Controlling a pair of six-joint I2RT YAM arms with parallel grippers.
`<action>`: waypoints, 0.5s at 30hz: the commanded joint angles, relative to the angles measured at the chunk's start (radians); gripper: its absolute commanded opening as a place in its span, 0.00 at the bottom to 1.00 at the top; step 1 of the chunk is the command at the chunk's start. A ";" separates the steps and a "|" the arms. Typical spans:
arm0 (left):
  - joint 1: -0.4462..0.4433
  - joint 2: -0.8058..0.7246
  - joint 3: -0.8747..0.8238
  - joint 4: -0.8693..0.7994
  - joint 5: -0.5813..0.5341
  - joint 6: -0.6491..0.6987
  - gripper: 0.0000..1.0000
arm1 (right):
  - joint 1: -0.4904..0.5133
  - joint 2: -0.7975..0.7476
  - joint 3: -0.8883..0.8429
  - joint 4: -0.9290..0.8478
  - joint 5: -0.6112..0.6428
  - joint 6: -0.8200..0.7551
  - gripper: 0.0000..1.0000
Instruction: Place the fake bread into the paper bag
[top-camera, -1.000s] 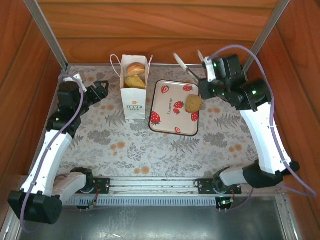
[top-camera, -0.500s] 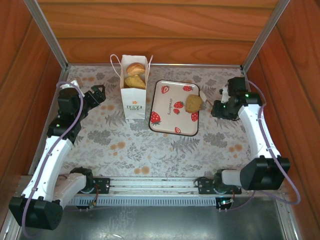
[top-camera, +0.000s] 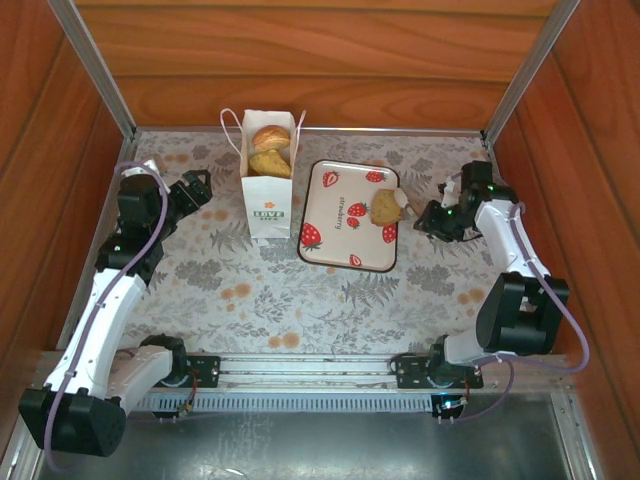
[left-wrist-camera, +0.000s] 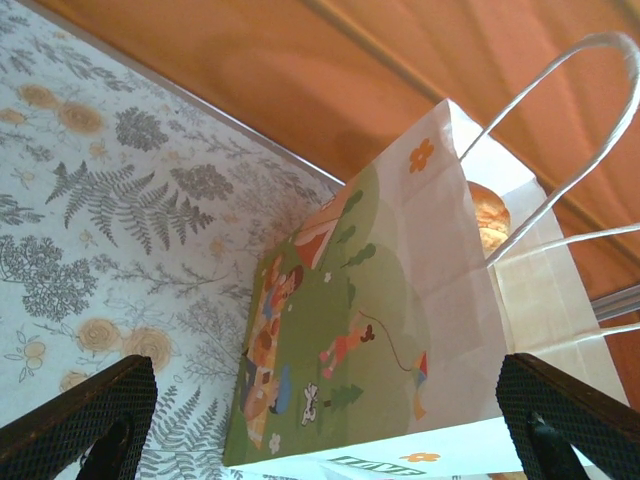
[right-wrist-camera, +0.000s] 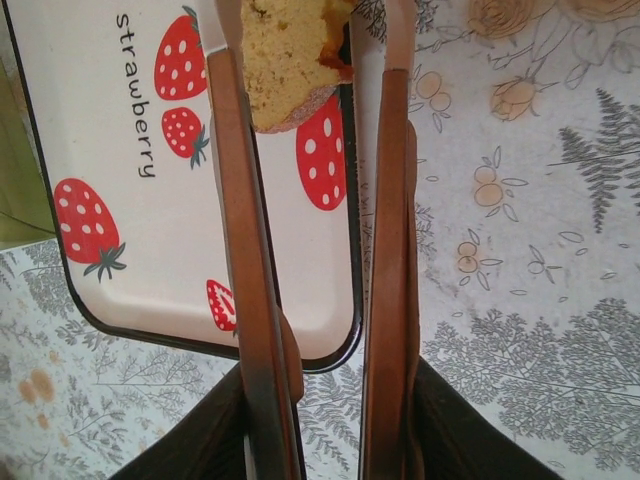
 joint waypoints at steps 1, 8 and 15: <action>0.006 0.010 0.012 0.019 0.014 -0.007 0.93 | -0.009 0.027 -0.002 0.014 -0.057 -0.006 0.36; 0.005 0.021 0.015 0.019 0.017 -0.010 0.93 | -0.010 0.048 -0.005 0.019 -0.054 -0.011 0.31; 0.005 0.028 0.017 0.018 0.019 -0.009 0.93 | -0.010 0.035 0.005 -0.010 -0.010 -0.020 0.25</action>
